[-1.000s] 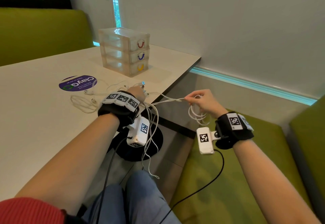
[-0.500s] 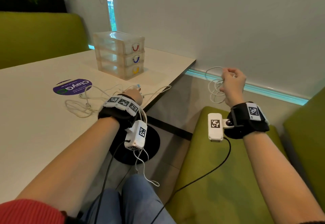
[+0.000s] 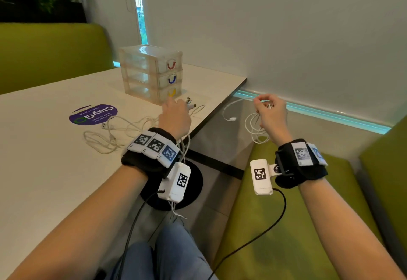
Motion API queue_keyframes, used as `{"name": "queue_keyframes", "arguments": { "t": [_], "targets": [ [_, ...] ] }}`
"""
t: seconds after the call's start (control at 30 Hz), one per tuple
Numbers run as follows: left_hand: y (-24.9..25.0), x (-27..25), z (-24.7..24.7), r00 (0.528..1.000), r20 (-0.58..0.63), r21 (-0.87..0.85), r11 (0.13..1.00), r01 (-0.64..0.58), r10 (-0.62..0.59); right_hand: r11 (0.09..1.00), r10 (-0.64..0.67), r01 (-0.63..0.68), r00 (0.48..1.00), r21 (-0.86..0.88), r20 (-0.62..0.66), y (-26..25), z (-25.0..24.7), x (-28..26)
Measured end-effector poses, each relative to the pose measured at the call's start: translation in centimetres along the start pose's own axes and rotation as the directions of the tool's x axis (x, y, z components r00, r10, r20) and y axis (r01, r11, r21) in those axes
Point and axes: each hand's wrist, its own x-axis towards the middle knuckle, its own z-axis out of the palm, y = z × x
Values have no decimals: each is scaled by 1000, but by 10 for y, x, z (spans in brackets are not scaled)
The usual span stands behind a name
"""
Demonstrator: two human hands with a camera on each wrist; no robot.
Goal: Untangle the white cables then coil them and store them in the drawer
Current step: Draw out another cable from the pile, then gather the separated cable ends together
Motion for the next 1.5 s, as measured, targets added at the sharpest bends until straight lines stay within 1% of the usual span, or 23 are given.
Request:
{"name": "queue_keyframes", "arguments": {
  "t": [0.07, 0.13, 0.2, 0.27, 0.37, 0.43, 0.53, 0.67, 0.73, 0.83, 0.9, 0.93, 1.0, 1.07, 1.1, 1.13, 1.2, 1.27, 1.3, 1.33, 1.4, 1.47, 1.5],
  "targets": [
    [7, -2, -1, 992, -50, -225, 966, -125, 117, 997, -22, 36, 981, -70, 192, -5, -1, -2],
    [22, -9, -6, 975, -41, -363, 906, -219, 219, 990, -16, 70, 915, -120, 402, -11, 2, -6],
    [40, -19, -6, 937, 65, -400, 870, -290, 342, 989, 11, 64, 872, -136, 489, -17, 7, -11],
    [51, -27, 1, 906, 172, -441, 852, -281, 388, 998, 54, -38, 867, -42, 495, -21, 12, -14],
    [55, -30, 19, 918, 145, -519, 818, -246, 368, 954, 140, -231, 906, 190, 401, -29, 15, -19],
    [53, -33, 29, 929, 59, -471, 830, -297, 366, 943, 178, -260, 922, 207, 344, -30, 15, -20],
    [50, -34, 36, 951, -59, -466, 834, -296, 304, 989, 148, -146, 967, -27, 208, -24, 14, -20],
    [46, -34, 38, 971, -66, -515, 826, -229, 228, 976, -34, 43, 998, -213, 45, -14, 13, -16],
    [48, -35, 41, 970, -82, -546, 804, -236, 229, 972, -97, 110, 993, -209, 72, -16, 18, -16],
    [48, -35, 45, 977, -80, -572, 793, -208, 199, 980, -122, 155, 965, -126, 233, -22, 22, -21],
    [44, -34, 47, 981, -109, -591, 783, -192, 159, 982, -156, 175, 959, -63, 237, -21, 24, -23],
    [42, -34, 47, 982, -131, -598, 779, -187, 135, 983, -177, 184, 968, -22, 175, -20, 25, -25],
    [38, -36, 45, 980, -179, -614, 769, -176, 82, 976, -199, 203, 979, 76, -50, -15, 24, -28],
    [33, -37, 42, 977, -212, -621, 771, -141, 8, 965, -162, 211, 946, 154, -279, -11, 20, -26],
    [30, -37, 40, 974, -223, -622, 775, -111, -40, 964, -128, 197, 933, 179, -337, -11, 16, -24],
    [26, -35, 39, 971, -225, -614, 786, -74, -85, 968, -99, 171, 933, 185, -346, -12, 14, -22],
    [20, -31, 35, 979, -162, -575, 818, 9, -124, 992, -68, 91, 970, 88, -232, -14, 9, -19],
    [18, -29, 34, 995, -61, -460, 887, 47, -84, 999, -42, 41, 998, -26, -47, -13, 11, -16],
    [20, -29, 34, 998, -33, -400, 916, 41, -59, 999, -27, 28, 999, -25, 38, -10, 13, -15],
    [23, -31, 34, 998, -52, -369, 929, 13, -35, 1000, -20, 20, 993, 5, 114, -10, 16, -14],
    [29, -34, 34, 983, -183, -418, 903, -99, 23, 1000, -23, 18, 975, 24, 219, -7, 22, -12],
    [36, -37, 32, 952, -302, -544, 810, -219, 55, 999, -34, 40, 964, -20, 262, -7, 26, -13],
    [39, -38, 31, 946, -317, -600, 758, -256, 68, 998, -51, 57, 960, -14, 276, -10, 28, -14]
  ]
}}
